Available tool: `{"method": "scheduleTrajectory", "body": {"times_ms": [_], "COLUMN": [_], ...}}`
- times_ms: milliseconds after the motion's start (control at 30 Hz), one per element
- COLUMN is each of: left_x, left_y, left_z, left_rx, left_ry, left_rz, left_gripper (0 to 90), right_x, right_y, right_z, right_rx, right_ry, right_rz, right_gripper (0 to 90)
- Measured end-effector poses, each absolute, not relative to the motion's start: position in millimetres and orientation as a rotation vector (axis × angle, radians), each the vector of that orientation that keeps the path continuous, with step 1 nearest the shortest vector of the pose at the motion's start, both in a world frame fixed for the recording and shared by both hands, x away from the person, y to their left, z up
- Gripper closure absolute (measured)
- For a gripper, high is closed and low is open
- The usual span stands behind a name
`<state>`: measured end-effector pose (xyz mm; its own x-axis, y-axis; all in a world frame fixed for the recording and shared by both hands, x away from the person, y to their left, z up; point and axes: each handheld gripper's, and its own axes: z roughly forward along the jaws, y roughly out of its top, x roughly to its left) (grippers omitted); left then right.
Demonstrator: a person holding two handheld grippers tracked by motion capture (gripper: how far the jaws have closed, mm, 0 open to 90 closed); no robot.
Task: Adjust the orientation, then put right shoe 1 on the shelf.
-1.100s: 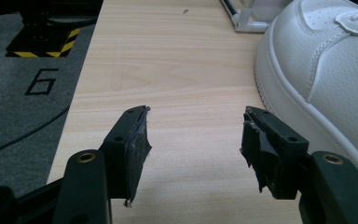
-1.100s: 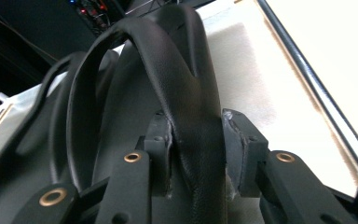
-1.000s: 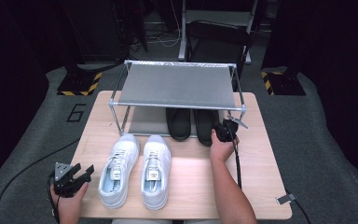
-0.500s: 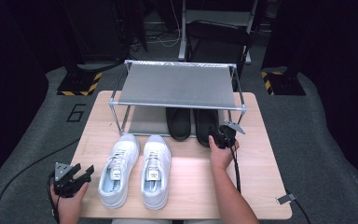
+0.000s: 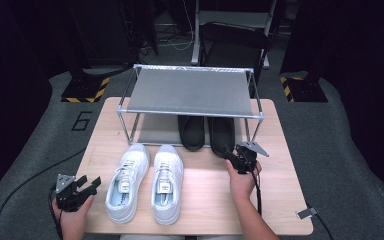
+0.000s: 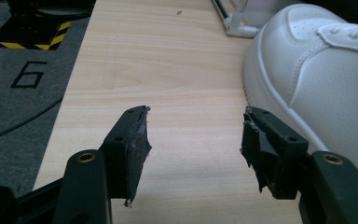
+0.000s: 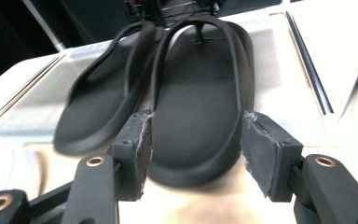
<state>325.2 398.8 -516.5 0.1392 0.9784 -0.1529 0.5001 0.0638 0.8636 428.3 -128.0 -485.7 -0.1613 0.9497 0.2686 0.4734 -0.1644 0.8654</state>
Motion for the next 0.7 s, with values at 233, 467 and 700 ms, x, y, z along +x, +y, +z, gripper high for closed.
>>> {"method": "scheduleTrajectory", "body": {"times_ms": [233, 467, 700], "left_x": [328.7, 326.1, 322.6], "left_y": [393.0, 387.3, 380.9], "left_z": [-506.0, -487.8, -469.8], "left_rx": [1.58, 1.604, 1.603], "left_ry": [1.46, 1.403, 1.361], "left_rz": [0.645, 0.624, 0.603], "left_gripper": [40.6, 46.1, 53.1], "right_x": [395.8, 374.3, 362.3], "right_y": [-133.4, -137.3, -145.4], "right_z": [-485.1, -483.1, -487.7], "right_rx": [1.557, 1.443, 1.427], "right_ry": [1.727, 1.784, 1.833], "right_rz": [1.316, 1.299, 1.347], "right_gripper": [41.2, 40.3, 41.1]}}
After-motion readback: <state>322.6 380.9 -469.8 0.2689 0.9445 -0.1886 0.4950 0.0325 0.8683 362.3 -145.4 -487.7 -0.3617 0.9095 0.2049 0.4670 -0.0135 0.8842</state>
